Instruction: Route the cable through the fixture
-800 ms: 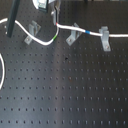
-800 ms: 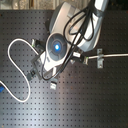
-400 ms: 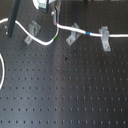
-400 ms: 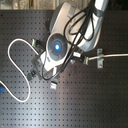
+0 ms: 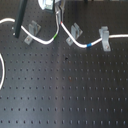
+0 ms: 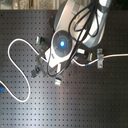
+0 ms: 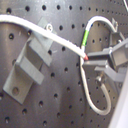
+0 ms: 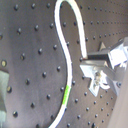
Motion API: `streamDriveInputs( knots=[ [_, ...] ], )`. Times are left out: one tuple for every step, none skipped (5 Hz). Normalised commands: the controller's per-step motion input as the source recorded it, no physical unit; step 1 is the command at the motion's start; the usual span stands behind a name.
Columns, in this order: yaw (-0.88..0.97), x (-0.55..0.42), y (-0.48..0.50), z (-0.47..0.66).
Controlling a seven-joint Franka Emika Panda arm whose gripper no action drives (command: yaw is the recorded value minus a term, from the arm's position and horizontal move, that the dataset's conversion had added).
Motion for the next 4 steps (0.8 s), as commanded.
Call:
streamDriveInputs(
  knots=[
    [-0.18,0.278,-0.449,-0.17],
    [-0.12,0.396,-0.58,-0.05],
    [-0.04,0.235,-0.474,-0.01],
    [-0.03,0.035,-0.046,-0.02]
  ],
)
